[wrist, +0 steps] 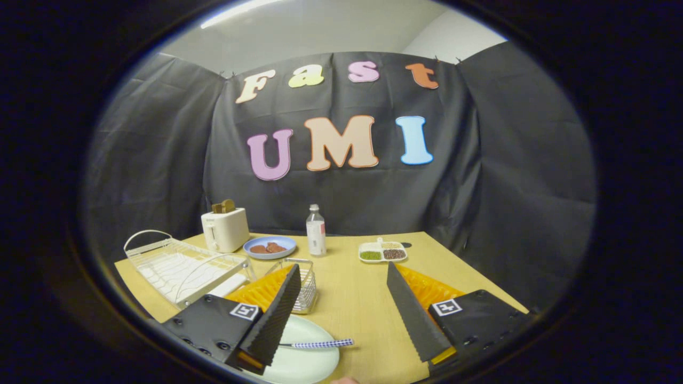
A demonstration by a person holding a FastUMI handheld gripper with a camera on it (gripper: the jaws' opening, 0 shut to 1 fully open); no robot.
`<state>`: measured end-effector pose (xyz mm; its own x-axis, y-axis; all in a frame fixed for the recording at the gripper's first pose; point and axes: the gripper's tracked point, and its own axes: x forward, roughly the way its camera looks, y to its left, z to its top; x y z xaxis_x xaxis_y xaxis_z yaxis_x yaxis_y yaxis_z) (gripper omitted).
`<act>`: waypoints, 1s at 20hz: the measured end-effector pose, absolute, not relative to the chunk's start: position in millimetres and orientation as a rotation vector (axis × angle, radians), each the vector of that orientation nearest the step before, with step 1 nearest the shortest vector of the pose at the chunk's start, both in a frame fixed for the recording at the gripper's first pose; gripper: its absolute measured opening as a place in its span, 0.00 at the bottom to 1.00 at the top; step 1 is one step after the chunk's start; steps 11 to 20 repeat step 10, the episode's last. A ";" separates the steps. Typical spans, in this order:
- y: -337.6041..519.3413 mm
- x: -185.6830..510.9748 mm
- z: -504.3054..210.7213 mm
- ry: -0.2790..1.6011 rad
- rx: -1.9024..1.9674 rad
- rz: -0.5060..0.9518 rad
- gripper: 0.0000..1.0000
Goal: Take the plate from the dish rack, then take the spoon from the basket and place it into the plate.
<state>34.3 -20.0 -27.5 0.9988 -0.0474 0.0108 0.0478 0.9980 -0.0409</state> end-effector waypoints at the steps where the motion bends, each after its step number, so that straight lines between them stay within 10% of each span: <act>1: -19.1 33.8 -22.6 -0.022 -0.038 -0.046 1.00; 20: -31.5 9.9 -2.8 -0.076 0.005 -0.053 1.00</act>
